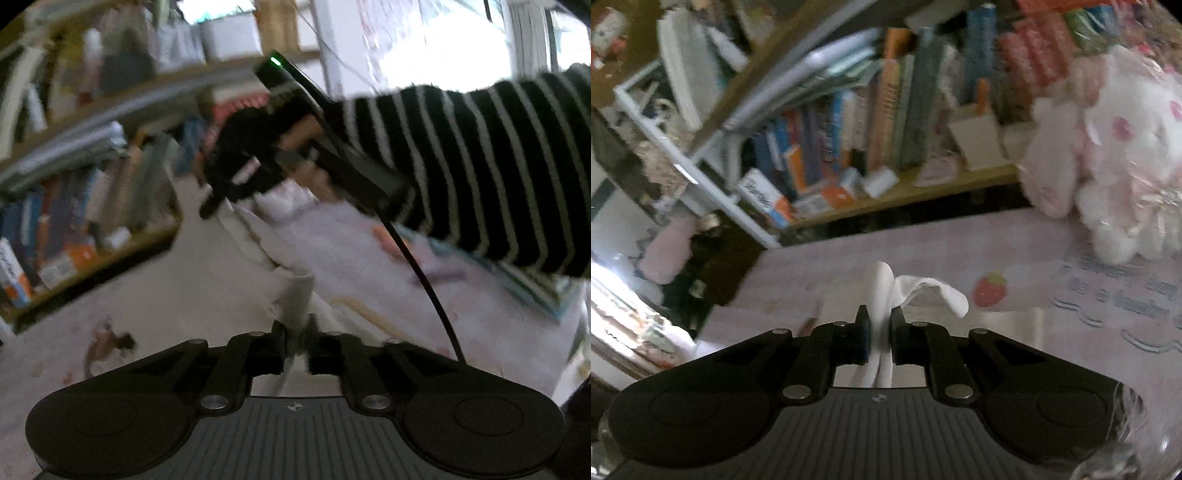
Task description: Fold clothes
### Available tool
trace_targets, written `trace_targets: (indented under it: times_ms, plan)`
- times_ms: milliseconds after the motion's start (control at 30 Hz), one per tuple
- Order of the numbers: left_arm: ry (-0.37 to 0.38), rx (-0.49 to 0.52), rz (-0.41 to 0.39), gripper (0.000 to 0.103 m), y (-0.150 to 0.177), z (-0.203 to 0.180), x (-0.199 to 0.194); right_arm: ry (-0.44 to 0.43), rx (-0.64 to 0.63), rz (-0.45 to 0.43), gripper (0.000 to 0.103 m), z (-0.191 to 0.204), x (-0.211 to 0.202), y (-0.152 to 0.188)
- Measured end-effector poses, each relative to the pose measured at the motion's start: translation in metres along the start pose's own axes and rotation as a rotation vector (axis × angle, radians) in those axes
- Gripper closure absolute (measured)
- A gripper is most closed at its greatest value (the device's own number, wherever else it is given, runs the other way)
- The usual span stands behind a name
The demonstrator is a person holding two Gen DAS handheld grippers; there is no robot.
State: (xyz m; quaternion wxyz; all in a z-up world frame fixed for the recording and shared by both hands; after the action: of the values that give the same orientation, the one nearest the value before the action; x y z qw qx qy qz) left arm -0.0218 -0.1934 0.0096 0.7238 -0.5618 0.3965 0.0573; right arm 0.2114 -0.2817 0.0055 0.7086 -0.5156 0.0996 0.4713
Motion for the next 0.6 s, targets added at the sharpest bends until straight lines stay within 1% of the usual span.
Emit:
trace_targets:
  times_ms: [33, 67, 100, 133, 200, 333, 400, 467, 500, 533, 600]
  plan:
    - [0.016, 0.012, 0.04, 0.084, 0.006, -0.004, 0.006, 0.065, 0.004, 0.037, 0.071, -0.01, 0.005, 0.009]
    - [0.034, 0.024, 0.08, 0.081, 0.011, -0.007, 0.01, 0.136, 0.008, 0.078, 0.056, -0.02, 0.01, 0.018]
    - [0.051, 0.034, 0.109, 0.081, 0.017, -0.009, 0.011, 0.198, 0.012, 0.11, 0.047, -0.029, 0.013, 0.028]
    - [0.065, 0.037, 0.127, 0.081, 0.023, -0.008, 0.011, 0.229, 0.015, 0.127, 0.049, -0.034, 0.013, 0.038]
    - [0.076, 0.034, 0.153, 0.081, 0.034, -0.001, 0.006, 0.22, 0.043, 0.147, 0.049, -0.04, 0.005, 0.059]
    - [-0.044, -0.03, 0.173, 0.078, 0.059, 0.039, -0.006, 0.194, 0.059, 0.145, 0.049, -0.035, -0.028, 0.1]
    - [-0.123, -0.059, 0.19, 0.071, 0.074, 0.064, -0.01, 0.184, 0.053, 0.141, 0.049, -0.027, -0.05, 0.123]
    - [-0.181, -0.052, 0.215, 0.071, 0.09, 0.085, -0.013, 0.158, 0.065, 0.147, 0.054, -0.012, -0.069, 0.148]
    - [-0.195, -0.039, 0.229, 0.069, 0.096, 0.093, -0.015, 0.146, 0.082, 0.16, 0.059, -0.006, -0.077, 0.16]
    - [-0.202, -0.027, 0.239, 0.068, 0.101, 0.098, -0.016, 0.135, 0.107, 0.18, 0.061, 0.001, -0.084, 0.175]
    - [-0.196, -0.003, 0.243, 0.062, 0.105, 0.103, -0.015, 0.137, 0.149, 0.209, 0.065, 0.012, -0.092, 0.198]
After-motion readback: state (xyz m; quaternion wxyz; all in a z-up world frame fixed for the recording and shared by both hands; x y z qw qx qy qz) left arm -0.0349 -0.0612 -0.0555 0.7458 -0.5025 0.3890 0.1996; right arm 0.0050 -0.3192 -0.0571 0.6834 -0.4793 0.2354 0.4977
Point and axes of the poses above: each gripper's, at about its wrist camera, not at the fingertips, and x roughly the way its jaws point, z to its left, y to its underside, the point moved 7 cm from there along x, roughly the way its jaws point, and after that the axes turned 8 degrees about -x, right-handed, at the moved point
